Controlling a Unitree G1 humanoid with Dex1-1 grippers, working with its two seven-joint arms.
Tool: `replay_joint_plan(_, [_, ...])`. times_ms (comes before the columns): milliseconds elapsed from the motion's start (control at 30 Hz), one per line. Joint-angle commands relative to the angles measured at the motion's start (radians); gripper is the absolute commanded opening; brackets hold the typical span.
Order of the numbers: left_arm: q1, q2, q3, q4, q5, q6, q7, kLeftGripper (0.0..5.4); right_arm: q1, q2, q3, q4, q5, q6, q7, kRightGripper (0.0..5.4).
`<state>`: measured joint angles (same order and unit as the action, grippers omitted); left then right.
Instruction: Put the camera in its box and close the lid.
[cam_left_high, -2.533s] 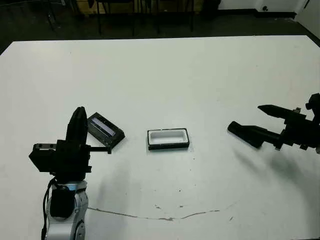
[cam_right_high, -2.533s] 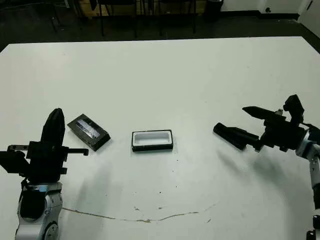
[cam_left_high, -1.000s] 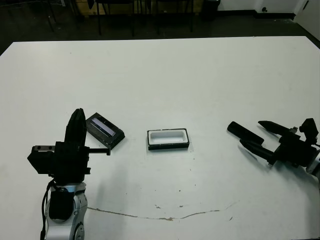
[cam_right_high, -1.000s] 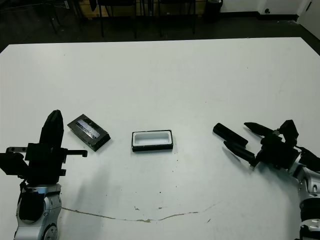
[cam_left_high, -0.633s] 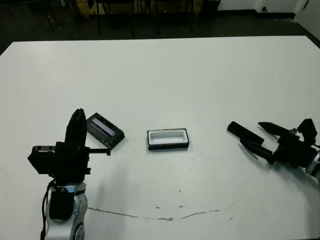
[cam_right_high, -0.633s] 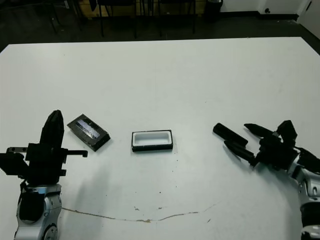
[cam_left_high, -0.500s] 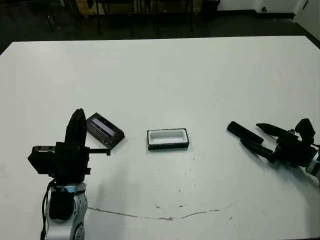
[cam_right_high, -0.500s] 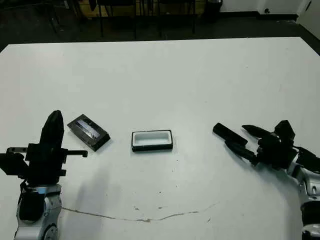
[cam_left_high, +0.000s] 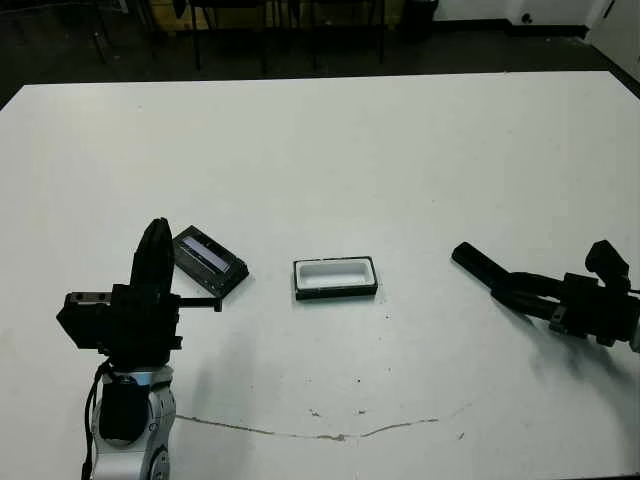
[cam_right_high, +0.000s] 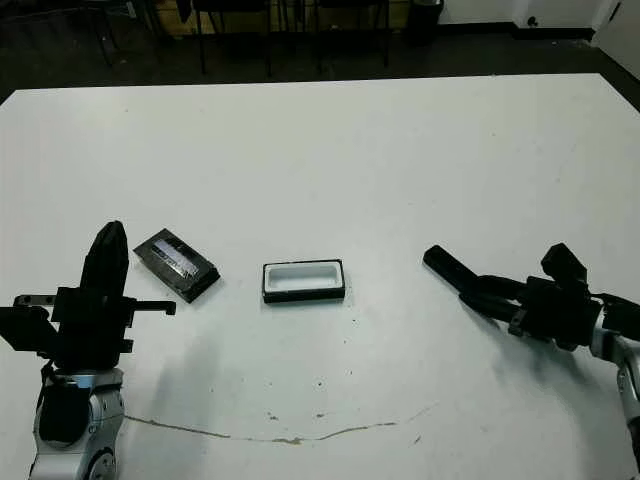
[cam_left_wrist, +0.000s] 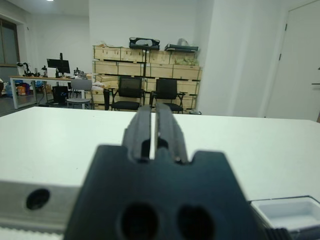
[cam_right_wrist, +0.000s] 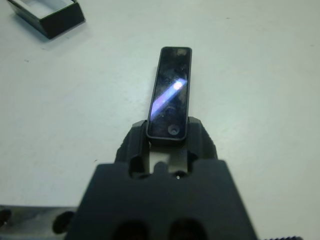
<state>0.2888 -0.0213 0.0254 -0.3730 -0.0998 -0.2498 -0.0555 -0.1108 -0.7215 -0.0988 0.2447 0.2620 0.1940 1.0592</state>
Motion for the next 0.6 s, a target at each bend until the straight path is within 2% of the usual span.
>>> replay_joint_plan(33, [0.02,0.005,0.004,0.0,0.003,0.02,0.004,0.0,0.051,-0.03,-0.001,-0.11,-0.008,0.098,-0.046,0.49])
replay_joint_plan(100, [0.019,0.007,0.005,0.006,-0.007,0.014,-0.002,0.0,0.075,-0.025,-0.03,-0.184,0.046,0.173,-0.059,0.46])
replay_joint_plan(167, [0.02,0.006,0.005,0.006,-0.002,0.014,0.002,0.0,0.094,-0.01,-0.061,-0.233,0.096,0.211,-0.069,0.46])
replay_joint_plan(233, [0.021,0.008,0.004,0.006,0.002,0.012,0.002,0.0,0.114,0.001,-0.075,-0.292,0.08,0.244,-0.149,0.46])
replay_joint_plan(300, [0.02,0.008,0.004,0.008,-0.003,0.01,-0.001,0.0,0.08,0.03,-0.055,-0.149,0.024,0.135,-0.186,0.46])
replay_joint_plan(333, [0.02,0.007,0.005,0.009,-0.007,0.011,-0.002,0.0,0.052,0.056,-0.053,-0.033,0.01,0.039,-0.184,0.46])
replay_joint_plan(400, [0.018,0.007,0.005,0.014,-0.013,0.008,-0.004,0.0,0.022,0.087,-0.054,0.083,-0.009,-0.09,-0.192,0.46])
replay_joint_plan(467, [0.018,0.006,0.005,0.014,-0.006,0.008,-0.001,0.0,0.036,0.105,-0.075,0.029,0.006,-0.11,-0.227,0.46])
replay_joint_plan(600, [0.02,0.006,0.004,0.013,-0.006,0.01,-0.001,0.0,0.066,0.106,-0.104,-0.182,0.047,0.006,-0.304,0.46])
